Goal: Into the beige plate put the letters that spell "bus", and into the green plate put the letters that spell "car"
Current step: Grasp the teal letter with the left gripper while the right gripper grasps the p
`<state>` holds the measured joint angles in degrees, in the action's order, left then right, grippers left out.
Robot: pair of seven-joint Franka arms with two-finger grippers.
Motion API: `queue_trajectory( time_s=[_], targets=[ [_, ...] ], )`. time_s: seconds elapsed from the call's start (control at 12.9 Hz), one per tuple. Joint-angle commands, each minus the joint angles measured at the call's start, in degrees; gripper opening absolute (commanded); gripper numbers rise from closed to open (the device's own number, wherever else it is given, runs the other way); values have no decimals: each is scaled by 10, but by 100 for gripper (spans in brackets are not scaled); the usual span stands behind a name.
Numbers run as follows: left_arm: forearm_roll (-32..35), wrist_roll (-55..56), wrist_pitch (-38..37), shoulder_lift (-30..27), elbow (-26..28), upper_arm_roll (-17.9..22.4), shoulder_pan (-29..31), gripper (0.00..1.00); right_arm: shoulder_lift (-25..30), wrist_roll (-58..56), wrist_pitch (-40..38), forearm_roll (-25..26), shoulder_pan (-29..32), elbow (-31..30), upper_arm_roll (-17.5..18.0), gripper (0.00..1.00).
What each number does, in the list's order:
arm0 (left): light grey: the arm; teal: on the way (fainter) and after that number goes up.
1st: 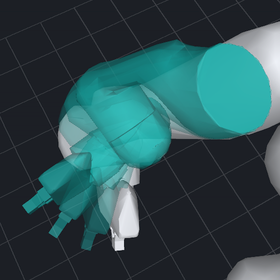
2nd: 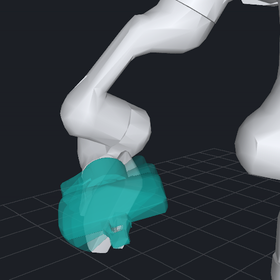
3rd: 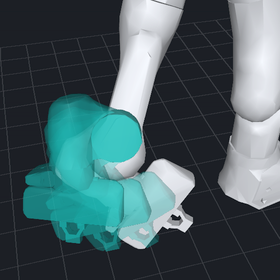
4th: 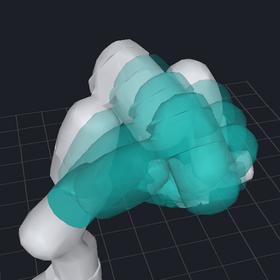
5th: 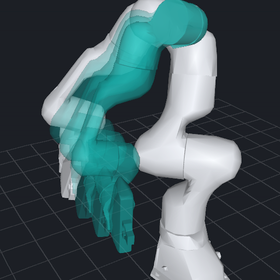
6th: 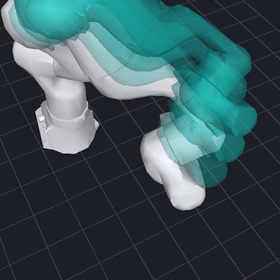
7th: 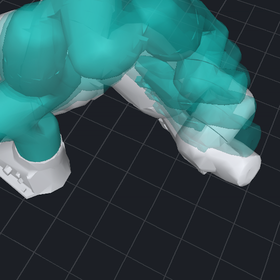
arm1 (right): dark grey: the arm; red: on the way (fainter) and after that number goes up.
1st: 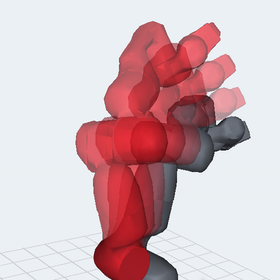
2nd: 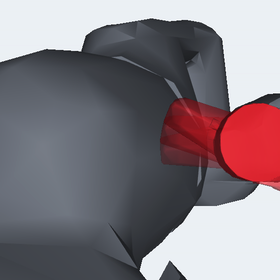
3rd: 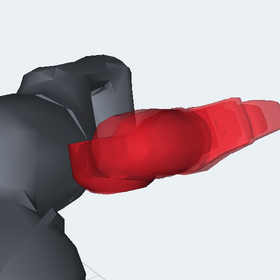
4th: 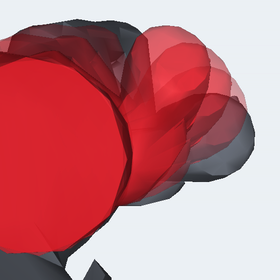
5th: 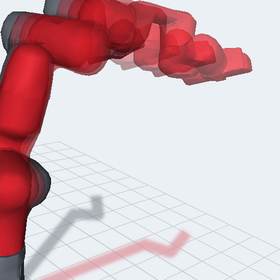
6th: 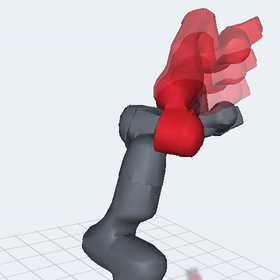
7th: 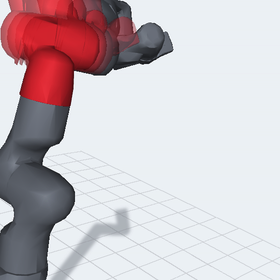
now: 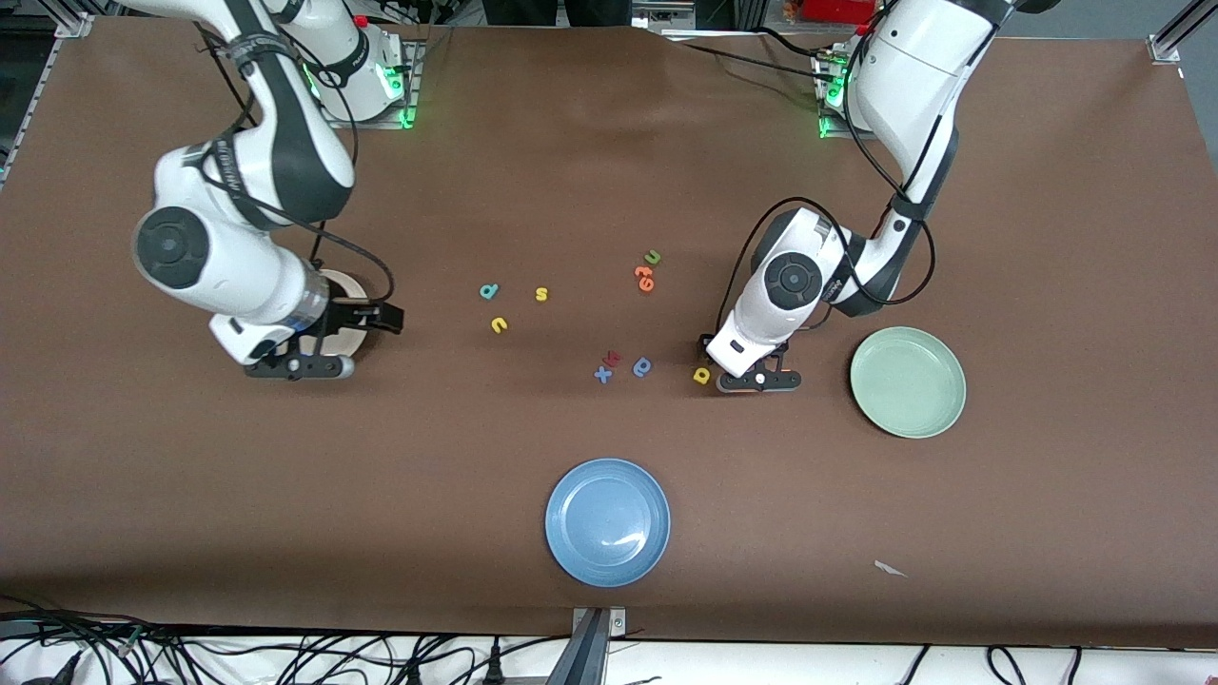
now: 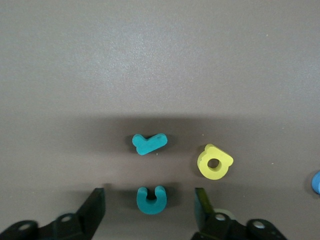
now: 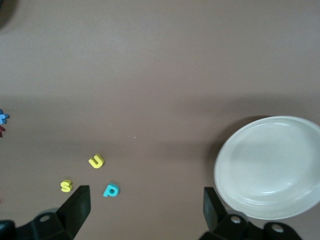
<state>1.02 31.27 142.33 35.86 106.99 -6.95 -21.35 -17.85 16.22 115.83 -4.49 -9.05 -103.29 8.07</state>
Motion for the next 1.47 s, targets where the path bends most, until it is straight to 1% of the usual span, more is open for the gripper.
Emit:
queue_trajectory(
  time_s=[0.0, 0.08, 0.23, 0.39, 0.54, 0.7, 0.77, 1.01, 1.08, 1.16, 1.24, 1.39],
  targets=[
    [-2, 7, 5, -14, 18, 6, -6, 61, 31, 35, 60, -8, 3, -73, 23, 100],
    [-2, 7, 5, -11, 17, 6, -6, 61, 32, 52, 96, -6, 3, -100, 39, 100],
    [-2, 7, 5, -11, 16, 6, -6, 56, 32, 93, 169, -1, 3, -152, 64, 100],
    [-2, 7, 5, -6, 12, 6, -7, 53, 30, 116, 210, 0, 3, -183, 81, 100],
    [-3, 8, 5, -5, 11, 6, -7, 51, 26, 128, 242, 1, 2, -206, 93, 100],
    [-2, 19, 5, -3, 10, 6, -9, 47, 22, 147, 319, 2, -5, -253, 105, 100],
    [-2, 19, 5, -3, 10, 6, -10, 44, 17, 154, 346, 3, -12, -269, 105, 100],
    [-2, 19, 5, 0, 10, 6, -12, 34, -2, 177, 363, 10, -38, -271, 105, 100],
    [-2, 19, 6, 2, 7, 7, -12, 32, -16, 187, 372, 25, -47, -271, 105, 100],
    [-1, 19, 6, 6, 6, 7, -12, 28, -30, 189, 378, 51, -53, -271, 104, 100],
    [-1, 19, 7, 7, 6, 7, -12, 25, -40, 202, 379, 78, -55, -271, 104, 100],
    [-1, 18, 8, 7, 6, 7, -12, 22, -46, 230, 378, 126, -56, -271, 102, 100]
  ],
)
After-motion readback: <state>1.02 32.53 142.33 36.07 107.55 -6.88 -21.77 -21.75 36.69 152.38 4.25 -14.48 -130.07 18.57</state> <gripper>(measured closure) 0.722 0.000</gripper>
